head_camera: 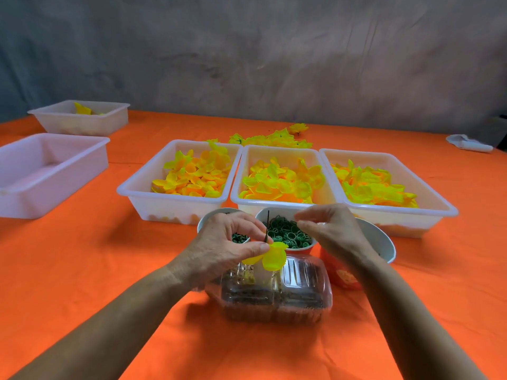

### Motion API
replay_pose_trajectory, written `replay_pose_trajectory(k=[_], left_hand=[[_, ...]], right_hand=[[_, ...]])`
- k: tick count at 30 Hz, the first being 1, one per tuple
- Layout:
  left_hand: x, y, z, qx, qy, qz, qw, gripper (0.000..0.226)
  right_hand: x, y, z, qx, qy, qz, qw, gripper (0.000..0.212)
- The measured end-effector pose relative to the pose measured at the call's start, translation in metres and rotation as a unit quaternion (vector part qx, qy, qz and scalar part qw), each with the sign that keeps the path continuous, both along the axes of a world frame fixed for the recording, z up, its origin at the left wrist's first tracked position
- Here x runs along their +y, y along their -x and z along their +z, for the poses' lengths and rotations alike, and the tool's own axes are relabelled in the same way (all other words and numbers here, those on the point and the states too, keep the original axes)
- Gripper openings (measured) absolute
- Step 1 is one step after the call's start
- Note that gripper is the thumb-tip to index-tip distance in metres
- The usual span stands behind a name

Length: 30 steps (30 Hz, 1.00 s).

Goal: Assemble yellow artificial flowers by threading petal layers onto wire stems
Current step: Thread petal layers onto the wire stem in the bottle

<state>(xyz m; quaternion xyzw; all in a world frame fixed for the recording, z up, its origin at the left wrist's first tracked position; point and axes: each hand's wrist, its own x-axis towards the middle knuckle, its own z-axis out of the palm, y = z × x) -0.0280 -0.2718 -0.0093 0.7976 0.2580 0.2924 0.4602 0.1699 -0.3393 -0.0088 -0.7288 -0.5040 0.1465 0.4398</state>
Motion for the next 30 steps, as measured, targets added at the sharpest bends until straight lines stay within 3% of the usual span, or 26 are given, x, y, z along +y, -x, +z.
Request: replay_pose_trajectory(k=[3, 6, 10, 23, 30], left_hand=[[0.002, 0.0, 0.001, -0.001, -0.003, -0.007, 1.0, 0.007], [0.003, 0.0, 0.002, 0.002, -0.004, -0.011, 1.0, 0.006], [0.003, 0.0, 0.001, -0.002, 0.006, -0.01, 1.0, 0.006], [0.005, 0.001, -0.002, -0.012, 0.033, -0.022, 0.999, 0.01], [0.004, 0.002, -0.003, -0.008, 0.029, -0.022, 0.999, 0.01]], right_hand=[[0.027, -0.003, -0.01, -0.099, 0.083, 0.009, 0.992, 0.019], [0.046, -0.001, -0.017, -0.229, 0.168, 0.02, 0.959, 0.026], [0.058, 0.004, -0.016, -0.29, 0.223, 0.025, 0.931, 0.028], [0.046, -0.003, -0.018, -0.257, 0.125, 0.008, 0.958, 0.011], [0.035, -0.002, -0.01, -0.056, 0.056, 0.058, 0.995, 0.011]])
